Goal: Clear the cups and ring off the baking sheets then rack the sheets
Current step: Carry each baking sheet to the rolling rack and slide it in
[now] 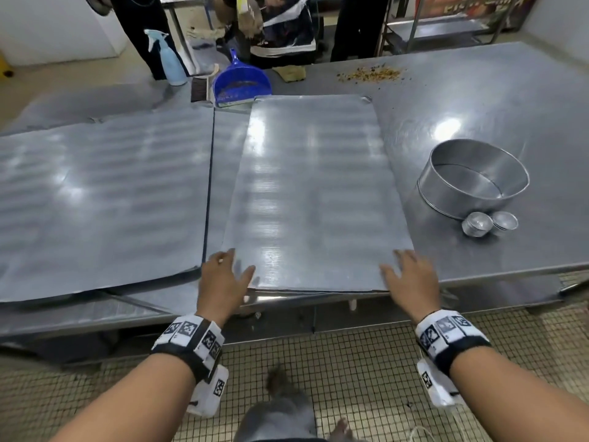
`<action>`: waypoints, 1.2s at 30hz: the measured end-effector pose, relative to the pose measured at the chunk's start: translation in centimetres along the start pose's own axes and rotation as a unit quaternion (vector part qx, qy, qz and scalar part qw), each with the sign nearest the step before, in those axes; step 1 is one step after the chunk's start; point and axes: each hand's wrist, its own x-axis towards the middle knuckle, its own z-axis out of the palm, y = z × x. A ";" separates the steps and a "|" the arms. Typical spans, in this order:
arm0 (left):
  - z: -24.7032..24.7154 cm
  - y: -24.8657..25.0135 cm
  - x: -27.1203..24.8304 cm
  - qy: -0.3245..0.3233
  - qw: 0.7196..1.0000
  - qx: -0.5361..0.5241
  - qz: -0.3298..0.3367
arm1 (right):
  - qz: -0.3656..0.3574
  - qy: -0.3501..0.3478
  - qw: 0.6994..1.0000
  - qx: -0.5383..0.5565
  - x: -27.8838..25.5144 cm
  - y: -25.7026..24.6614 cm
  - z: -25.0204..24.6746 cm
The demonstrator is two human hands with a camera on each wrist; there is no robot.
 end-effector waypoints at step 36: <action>1.9 3.2 -6.1 -0.034 0.992 0.115 -0.036 | 0.171 -0.007 0.969 0.176 -2.5 9.5 -2.2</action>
